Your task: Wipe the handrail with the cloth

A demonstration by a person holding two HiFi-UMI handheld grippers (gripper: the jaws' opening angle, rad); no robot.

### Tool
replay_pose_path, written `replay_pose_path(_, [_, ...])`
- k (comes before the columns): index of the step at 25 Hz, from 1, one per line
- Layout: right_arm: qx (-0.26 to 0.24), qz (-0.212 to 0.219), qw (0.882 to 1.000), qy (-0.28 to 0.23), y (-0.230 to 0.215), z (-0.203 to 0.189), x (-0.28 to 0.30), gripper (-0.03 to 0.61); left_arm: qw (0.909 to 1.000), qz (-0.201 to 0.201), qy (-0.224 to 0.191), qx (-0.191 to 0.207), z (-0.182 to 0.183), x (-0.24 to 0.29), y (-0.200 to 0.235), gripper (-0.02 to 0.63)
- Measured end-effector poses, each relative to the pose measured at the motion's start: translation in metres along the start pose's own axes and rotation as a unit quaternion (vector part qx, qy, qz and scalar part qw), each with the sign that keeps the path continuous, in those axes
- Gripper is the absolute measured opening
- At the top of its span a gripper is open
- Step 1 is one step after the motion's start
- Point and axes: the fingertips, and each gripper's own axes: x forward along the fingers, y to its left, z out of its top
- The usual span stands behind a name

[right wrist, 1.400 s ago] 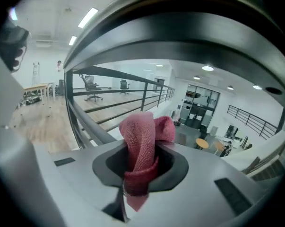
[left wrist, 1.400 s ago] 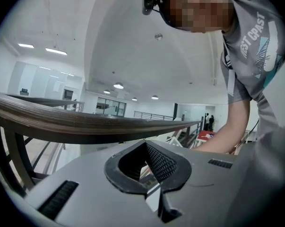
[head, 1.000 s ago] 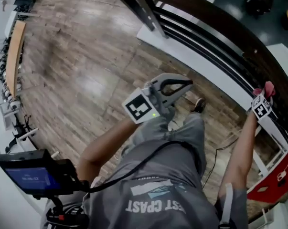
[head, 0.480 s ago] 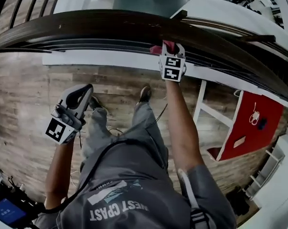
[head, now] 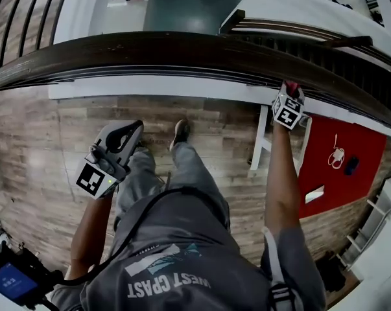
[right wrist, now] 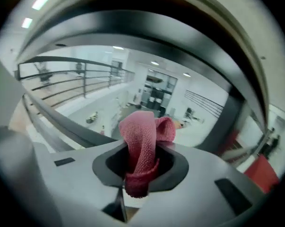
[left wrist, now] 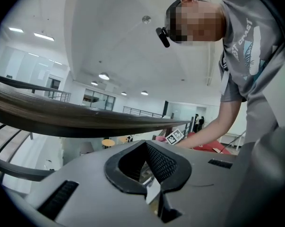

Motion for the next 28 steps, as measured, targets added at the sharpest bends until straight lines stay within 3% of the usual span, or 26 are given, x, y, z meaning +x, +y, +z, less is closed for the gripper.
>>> replay_pose_path(2, [-0.059, 0.085, 0.994, -0.042, 0.06, 0.027, 0.006, 0.06, 0.9999, -0.001, 0.015, 0.001, 0.002, 0.01, 0.0, 0.0])
replay_pose_path(4, [-0.072, 0.113, 0.99, -0.053, 0.076, 0.032, 0.017, 0.06, 0.9998, -0.001, 0.021, 0.003, 0.004, 0.025, -0.004, 0.0])
replay_pose_path(7, [-0.03, 0.068, 0.996, -0.047, 0.022, 0.013, 0.032, 0.06, 0.9997, 0.004, 0.022, 0.007, 0.012, 0.039, -0.014, 0.0])
replay_pose_path(9, [0.004, 0.017, 1.0, 0.0, -0.028, -0.016, 0.032, 0.06, 0.9997, 0.003, 0.02, 0.016, 0.023, 0.045, -0.02, 0.0])
replay_pose_path(11, [0.066, -0.021, 0.997, 0.04, -0.068, -0.051, 0.004, 0.06, 0.9994, -0.006, 0.012, 0.032, 0.035, 0.048, -0.027, 0.0])
replay_pose_path(12, [0.093, -0.031, 0.995, 0.032, -0.078, -0.058, -0.025, 0.06, 0.9991, -0.012, 0.01, 0.039, 0.039, 0.045, -0.03, 0.0])
replay_pose_path(14, [0.102, -0.039, 0.993, -0.039, -0.086, -0.027, -0.101, 0.06, 0.9985, -0.02, 0.002, 0.052, 0.044, 0.032, -0.029, 0.0])
replay_pose_path(16, [0.063, -0.035, 0.989, -0.132, -0.089, 0.047, -0.167, 0.06, 0.9987, -0.015, -0.022, 0.043, 0.053, 0.017, -0.023, 0.0])
replay_pose_path(18, [0.026, -0.03, 0.982, -0.184, -0.093, 0.112, -0.193, 0.06, 0.9989, -0.005, -0.039, 0.027, 0.06, 0.0, -0.019, 0.0])
replay_pose_path(20, [0.032, -0.033, 0.985, -0.168, -0.111, 0.143, -0.18, 0.06, 0.9986, -0.005, -0.045, 0.028, 0.065, -0.01, -0.018, 0.0])
replay_pose_path(23, [0.063, -0.015, 0.995, -0.073, -0.113, 0.151, -0.143, 0.06, 0.9981, -0.007, -0.05, 0.034, 0.086, -0.02, -0.025, 0.0])
replay_pose_path(26, [0.016, 0.026, 0.997, -0.065, -0.037, 0.181, -0.144, 0.058, 0.9974, -0.001, -0.056, 0.044, 0.109, -0.028, -0.028, 0.0])
replay_pose_path(28, [0.027, 0.109, 0.989, -0.091, 0.042, 0.207, -0.152, 0.058, 0.9968, 0.007, -0.061, 0.052, 0.116, -0.031, -0.024, 0.0])
